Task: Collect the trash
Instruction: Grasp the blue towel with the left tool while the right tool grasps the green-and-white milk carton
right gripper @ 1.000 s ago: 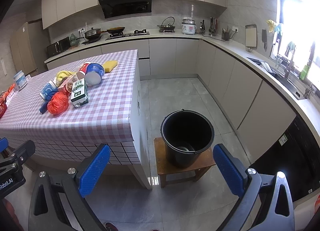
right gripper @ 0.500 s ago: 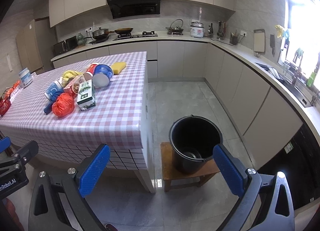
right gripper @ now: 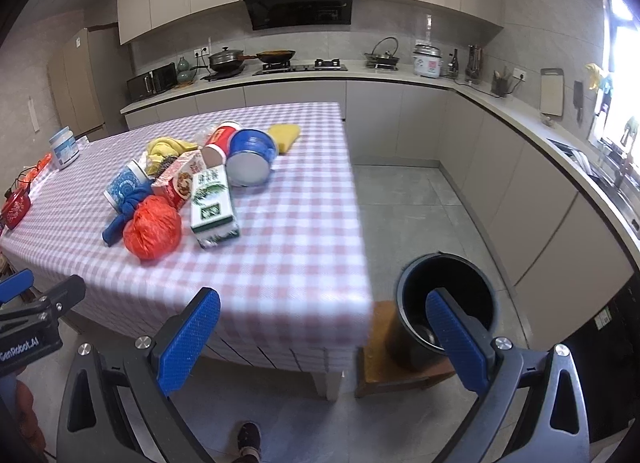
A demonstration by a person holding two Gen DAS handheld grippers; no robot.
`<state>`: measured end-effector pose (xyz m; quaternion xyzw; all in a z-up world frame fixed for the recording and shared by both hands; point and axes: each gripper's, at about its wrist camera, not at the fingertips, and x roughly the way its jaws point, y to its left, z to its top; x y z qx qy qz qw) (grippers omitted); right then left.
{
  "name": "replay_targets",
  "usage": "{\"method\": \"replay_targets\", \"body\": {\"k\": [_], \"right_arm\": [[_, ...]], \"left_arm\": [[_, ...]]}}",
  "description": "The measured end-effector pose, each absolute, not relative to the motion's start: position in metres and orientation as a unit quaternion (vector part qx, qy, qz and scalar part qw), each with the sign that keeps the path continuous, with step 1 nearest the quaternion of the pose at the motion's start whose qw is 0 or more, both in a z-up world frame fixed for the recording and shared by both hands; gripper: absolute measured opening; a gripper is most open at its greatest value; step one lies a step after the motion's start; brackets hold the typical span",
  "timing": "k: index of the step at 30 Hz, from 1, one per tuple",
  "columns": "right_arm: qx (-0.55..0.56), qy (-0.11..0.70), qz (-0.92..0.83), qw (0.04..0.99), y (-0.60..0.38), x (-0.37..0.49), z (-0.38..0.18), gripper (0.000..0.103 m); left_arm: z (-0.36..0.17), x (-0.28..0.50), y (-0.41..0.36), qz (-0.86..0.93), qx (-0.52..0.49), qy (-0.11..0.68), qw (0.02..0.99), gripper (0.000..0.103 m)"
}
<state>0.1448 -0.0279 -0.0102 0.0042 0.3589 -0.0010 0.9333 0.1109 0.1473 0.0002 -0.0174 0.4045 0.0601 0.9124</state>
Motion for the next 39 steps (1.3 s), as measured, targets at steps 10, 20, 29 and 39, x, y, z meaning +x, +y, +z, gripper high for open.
{"method": "replay_targets", "body": {"k": [10, 20, 29, 39], "right_arm": [[0.001, 0.373, 0.004, 0.928, 0.038, 0.231, -0.022, 0.103], [0.000, 0.402, 0.018, 0.916, 0.072, 0.283, -0.051, 0.091], [0.003, 0.418, 0.017, 0.908, 0.082, 0.313, -0.071, 0.088], [0.003, 0.414, 0.017, 0.910, 0.092, 0.336, -0.073, 0.088]], "left_arm": [[-0.018, 0.181, 0.205, 0.051, 0.000, 0.424, 0.904, 0.100], [-0.037, 0.219, 0.217, 0.004, -0.009, 0.454, 0.891, 0.096], [-0.050, 0.242, 0.230, 0.004, -0.007, 0.463, 0.886, 0.086], [-0.060, 0.269, 0.229, -0.046, -0.014, 0.467, 0.883, 0.065]]}}
